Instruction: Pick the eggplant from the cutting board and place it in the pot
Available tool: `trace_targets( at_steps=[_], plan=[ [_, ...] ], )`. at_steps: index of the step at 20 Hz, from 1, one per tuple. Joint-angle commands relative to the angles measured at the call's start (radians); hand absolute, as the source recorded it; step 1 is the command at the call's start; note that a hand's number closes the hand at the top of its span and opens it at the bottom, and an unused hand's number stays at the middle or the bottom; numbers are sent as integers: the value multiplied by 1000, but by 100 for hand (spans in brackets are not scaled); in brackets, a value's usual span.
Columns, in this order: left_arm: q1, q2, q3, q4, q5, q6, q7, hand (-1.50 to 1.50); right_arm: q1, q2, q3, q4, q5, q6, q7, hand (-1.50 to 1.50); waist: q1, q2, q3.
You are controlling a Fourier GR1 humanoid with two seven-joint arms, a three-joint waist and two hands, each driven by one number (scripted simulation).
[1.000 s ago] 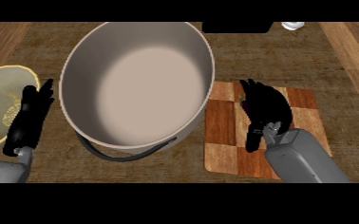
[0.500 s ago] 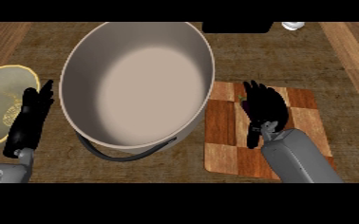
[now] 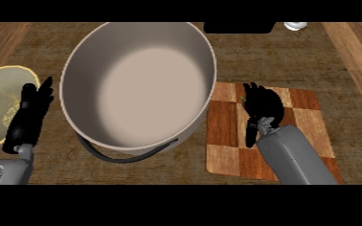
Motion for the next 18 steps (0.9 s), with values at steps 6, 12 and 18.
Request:
trace_targets(
  at_steps=[6, 12, 18],
  plan=[
    [-48, -52, 34, 3, -90, -22, 48, 0, -48, 64, -71, 136, 50, -54, -56, -150, -2, 0, 0],
    [61, -104, 47, -94, -91, -55, 32, 0, -26, 56, -97, 236, 91, -110, -132, -150, 4, 0, 0],
    [24, -96, 100, -38, -117, -86, 6, 0, -10, 26, -95, 246, 128, -175, -253, 150, 1, 0, 0]
  ],
)
